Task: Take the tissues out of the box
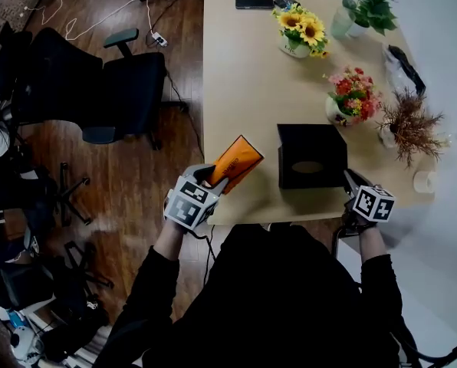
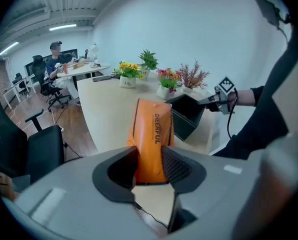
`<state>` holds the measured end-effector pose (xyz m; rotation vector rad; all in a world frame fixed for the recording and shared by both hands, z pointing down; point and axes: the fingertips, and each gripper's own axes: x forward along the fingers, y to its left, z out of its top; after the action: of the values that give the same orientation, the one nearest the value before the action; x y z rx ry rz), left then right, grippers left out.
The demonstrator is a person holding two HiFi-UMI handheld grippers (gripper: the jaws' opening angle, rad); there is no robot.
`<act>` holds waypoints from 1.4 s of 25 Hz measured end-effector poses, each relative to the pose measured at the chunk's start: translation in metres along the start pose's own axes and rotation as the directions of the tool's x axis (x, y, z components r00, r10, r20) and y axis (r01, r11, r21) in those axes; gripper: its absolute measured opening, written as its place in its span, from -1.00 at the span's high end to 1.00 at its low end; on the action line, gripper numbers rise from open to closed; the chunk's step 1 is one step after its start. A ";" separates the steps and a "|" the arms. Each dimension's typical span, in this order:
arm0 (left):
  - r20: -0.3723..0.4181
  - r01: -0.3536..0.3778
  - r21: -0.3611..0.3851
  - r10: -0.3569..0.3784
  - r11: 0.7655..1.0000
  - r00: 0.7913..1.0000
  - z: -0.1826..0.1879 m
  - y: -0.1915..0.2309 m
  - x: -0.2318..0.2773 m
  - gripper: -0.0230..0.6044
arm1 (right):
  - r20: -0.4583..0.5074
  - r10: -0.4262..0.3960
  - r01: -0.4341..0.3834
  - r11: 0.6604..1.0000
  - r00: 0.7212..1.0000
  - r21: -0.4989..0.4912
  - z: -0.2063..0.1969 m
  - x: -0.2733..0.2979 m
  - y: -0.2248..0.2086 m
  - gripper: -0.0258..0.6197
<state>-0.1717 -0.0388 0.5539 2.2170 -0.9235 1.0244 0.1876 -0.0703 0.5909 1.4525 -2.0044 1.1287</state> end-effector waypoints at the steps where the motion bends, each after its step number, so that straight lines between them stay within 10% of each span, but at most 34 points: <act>1: -0.006 0.008 0.001 -0.008 1.000 1.000 -0.002 -0.002 0.004 0.50 | -0.002 -0.002 0.002 1.000 1.000 0.001 0.000 0.000 0.001 0.75; 19: -0.184 0.123 0.119 -0.100 0.985 0.978 -0.016 -0.022 0.053 0.50 | 0.017 -0.023 0.023 1.000 1.000 0.000 0.000 0.000 0.000 0.75; 35: -0.187 0.183 0.106 -0.161 0.977 0.969 -0.019 -0.019 0.063 0.19 | 0.019 -0.022 0.022 1.000 1.000 0.005 -0.002 0.003 -0.002 0.74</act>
<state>-0.1357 -0.0362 0.6119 2.2159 -0.5931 1.2008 0.1881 -0.0710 0.5946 1.4891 -1.9951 1.1152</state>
